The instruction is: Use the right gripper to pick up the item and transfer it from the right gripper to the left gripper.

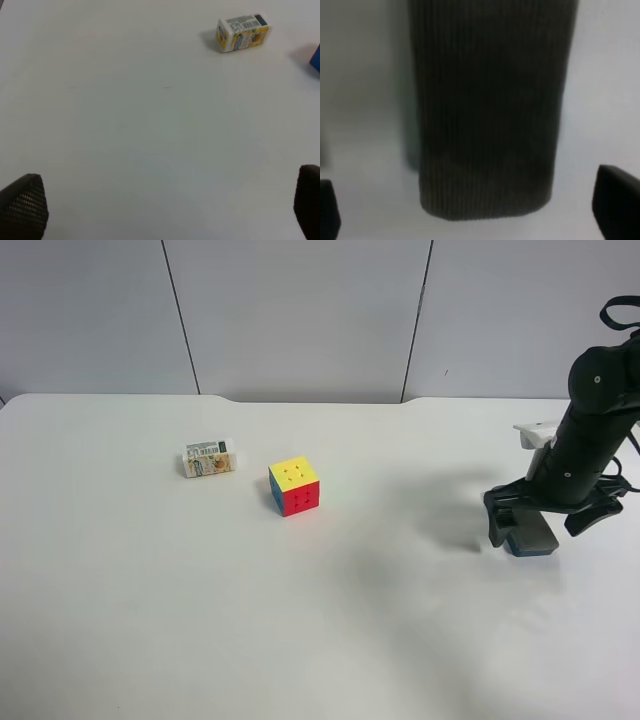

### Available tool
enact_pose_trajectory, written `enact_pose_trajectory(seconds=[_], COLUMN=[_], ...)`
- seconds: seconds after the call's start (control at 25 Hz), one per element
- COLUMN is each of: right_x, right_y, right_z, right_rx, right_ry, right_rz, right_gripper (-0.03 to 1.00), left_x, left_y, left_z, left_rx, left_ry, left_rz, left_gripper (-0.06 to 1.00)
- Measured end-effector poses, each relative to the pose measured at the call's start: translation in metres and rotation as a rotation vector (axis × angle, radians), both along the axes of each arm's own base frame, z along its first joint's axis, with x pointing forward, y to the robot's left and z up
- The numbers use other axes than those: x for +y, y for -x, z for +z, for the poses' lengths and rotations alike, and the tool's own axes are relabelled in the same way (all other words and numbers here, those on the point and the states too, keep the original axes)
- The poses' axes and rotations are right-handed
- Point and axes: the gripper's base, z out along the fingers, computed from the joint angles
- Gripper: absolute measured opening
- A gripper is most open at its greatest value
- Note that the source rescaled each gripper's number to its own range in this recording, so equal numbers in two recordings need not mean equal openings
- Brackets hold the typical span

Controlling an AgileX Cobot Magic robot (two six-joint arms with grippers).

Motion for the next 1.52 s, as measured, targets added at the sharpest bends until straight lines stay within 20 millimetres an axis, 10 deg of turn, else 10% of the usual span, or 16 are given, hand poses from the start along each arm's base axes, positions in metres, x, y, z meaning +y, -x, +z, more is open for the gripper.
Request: enact_pose_trajectory(seconds=[0.52,0.92,1.24,1.52], right_x=[-0.001,-0.001,-0.001,0.000], right_y=[-0.008,-0.010,-0.010,-0.022], right_z=[-0.022,-0.023,-0.019,0.033], right_rx=[-0.019,-0.032,-0.021,-0.070], right_ry=[0.018,0.015,0.013,0.006], right_rz=[0.047,0.051,0.042,0.013], right_gripper=[0.99,0.03,0.02,0.02], left_x=[0.000,0.000,0.000,0.000], left_y=[0.000,0.000,0.000,0.000], left_z=[0.000,0.000,0.000,0.000], left_rx=[0.000,0.000,0.000,0.000], left_ry=[0.000,0.000,0.000,0.000], left_rz=[0.000,0.000,0.000,0.000], left_gripper=[1.00,1.00,1.00,1.00])
